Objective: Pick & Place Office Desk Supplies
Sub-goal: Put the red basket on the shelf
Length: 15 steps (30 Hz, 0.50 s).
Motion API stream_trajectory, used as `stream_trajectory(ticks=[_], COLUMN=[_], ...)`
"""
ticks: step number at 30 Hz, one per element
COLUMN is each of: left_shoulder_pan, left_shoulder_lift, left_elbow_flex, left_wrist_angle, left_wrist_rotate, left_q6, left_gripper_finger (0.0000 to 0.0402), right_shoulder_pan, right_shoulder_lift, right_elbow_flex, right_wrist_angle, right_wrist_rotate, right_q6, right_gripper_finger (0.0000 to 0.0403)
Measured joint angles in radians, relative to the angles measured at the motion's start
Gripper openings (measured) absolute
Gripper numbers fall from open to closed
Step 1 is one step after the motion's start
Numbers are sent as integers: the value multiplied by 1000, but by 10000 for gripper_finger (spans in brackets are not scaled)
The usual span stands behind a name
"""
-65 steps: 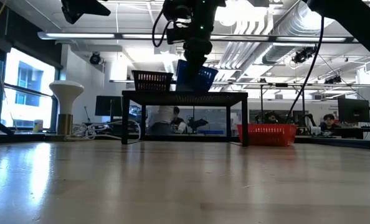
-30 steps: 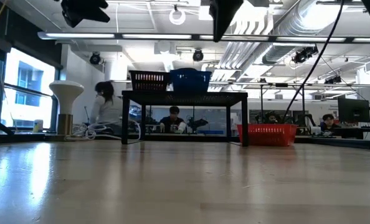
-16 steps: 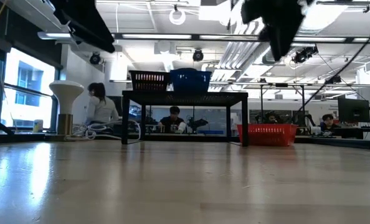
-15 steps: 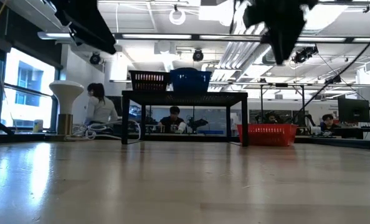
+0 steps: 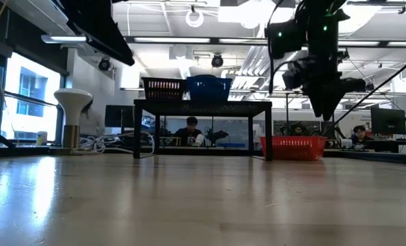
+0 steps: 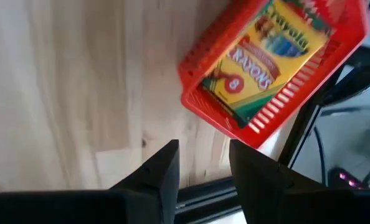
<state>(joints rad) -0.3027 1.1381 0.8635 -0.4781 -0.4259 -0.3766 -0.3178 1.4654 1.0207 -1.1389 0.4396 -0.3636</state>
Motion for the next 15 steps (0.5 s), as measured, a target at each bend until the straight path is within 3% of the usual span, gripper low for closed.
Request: stream_trajectory(ticks=[15], left_shoulder_pan=[-15], left_shoulder_lift=[0], left_elbow_flex=[0], left_wrist_angle=[26], left_wrist_rotate=[5], left_q6=[82], left_gripper_finger=[167], right_shoulder_pan=[-140], right_shoulder_lift=[94], right_elbow_flex=[-7], right_wrist_angle=[40], right_wrist_rotate=[-19], right_q6=[-165], right_gripper_finger=[129])
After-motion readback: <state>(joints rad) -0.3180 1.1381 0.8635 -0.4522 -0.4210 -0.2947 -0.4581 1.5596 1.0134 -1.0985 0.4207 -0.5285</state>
